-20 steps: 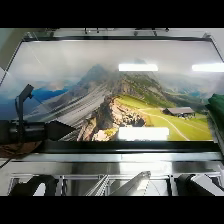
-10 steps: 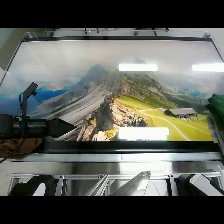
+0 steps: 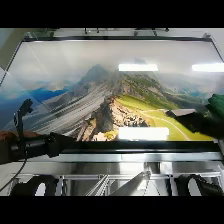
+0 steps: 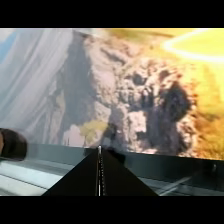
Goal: Fold the shirts.
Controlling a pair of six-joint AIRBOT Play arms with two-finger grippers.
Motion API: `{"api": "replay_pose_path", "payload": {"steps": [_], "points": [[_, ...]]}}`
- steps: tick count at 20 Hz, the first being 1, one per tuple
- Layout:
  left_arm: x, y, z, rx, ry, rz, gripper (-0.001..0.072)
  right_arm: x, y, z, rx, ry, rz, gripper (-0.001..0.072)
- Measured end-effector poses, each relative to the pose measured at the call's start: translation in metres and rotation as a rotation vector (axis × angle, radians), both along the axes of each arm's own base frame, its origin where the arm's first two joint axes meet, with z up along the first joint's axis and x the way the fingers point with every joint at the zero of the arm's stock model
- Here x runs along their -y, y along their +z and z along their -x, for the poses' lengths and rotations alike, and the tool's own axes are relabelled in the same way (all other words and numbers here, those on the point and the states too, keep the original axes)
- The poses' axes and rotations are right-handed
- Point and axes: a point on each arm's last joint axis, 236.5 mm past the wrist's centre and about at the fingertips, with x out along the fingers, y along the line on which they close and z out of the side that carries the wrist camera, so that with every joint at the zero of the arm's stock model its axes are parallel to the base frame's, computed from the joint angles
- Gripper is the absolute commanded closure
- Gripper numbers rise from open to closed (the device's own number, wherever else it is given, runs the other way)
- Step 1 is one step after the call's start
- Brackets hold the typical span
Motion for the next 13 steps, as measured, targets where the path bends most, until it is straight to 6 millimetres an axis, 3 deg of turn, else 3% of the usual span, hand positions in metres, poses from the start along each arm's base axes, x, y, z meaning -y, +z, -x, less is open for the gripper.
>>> {"api": "replay_pose_path", "payload": {"steps": [6, 13], "points": [[0.01, 0.001, 0.0, -0.026, -0.051, 0.007, 0.0685, -0.019, 0.001, 0.007, 0.059, -0.009, -0.051, 0.0685], [0.041, 0.01, -0.006, -0.089, -0.205, 0.003, 0.0686, -0.023, 0.005, 0.005, 0.097, -0.004, -0.064, 0.0685]]}}
